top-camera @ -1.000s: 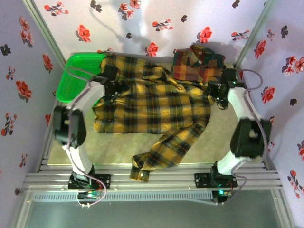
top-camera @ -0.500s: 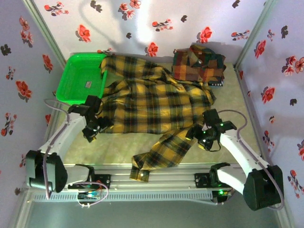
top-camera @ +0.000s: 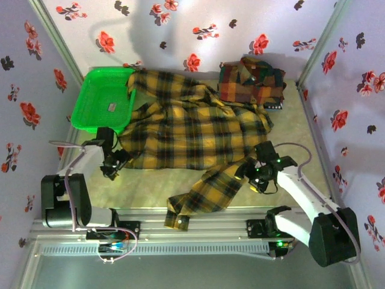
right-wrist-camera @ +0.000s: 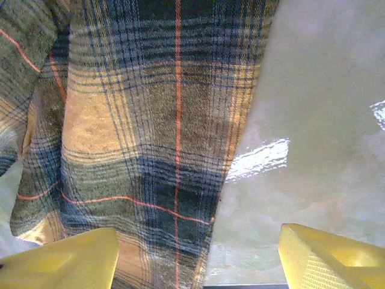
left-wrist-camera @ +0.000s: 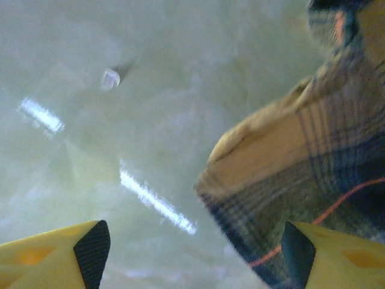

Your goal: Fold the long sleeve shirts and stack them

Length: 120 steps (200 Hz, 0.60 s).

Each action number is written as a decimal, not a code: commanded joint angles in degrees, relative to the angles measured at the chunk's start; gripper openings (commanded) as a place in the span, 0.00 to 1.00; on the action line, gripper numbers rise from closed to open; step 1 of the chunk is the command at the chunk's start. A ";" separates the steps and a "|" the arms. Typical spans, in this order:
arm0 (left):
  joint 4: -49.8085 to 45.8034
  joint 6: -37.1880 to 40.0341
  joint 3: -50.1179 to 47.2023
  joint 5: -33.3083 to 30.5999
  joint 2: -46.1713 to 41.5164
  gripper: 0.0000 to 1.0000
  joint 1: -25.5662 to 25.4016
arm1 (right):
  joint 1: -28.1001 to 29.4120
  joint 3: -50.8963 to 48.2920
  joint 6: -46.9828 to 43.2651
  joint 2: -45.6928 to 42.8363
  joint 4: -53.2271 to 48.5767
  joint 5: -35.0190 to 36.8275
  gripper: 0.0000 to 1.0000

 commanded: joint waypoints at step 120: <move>17.32 -1.97 -8.06 6.19 -1.84 0.06 0.37 | 8.74 -3.33 9.96 5.36 4.84 4.59 0.56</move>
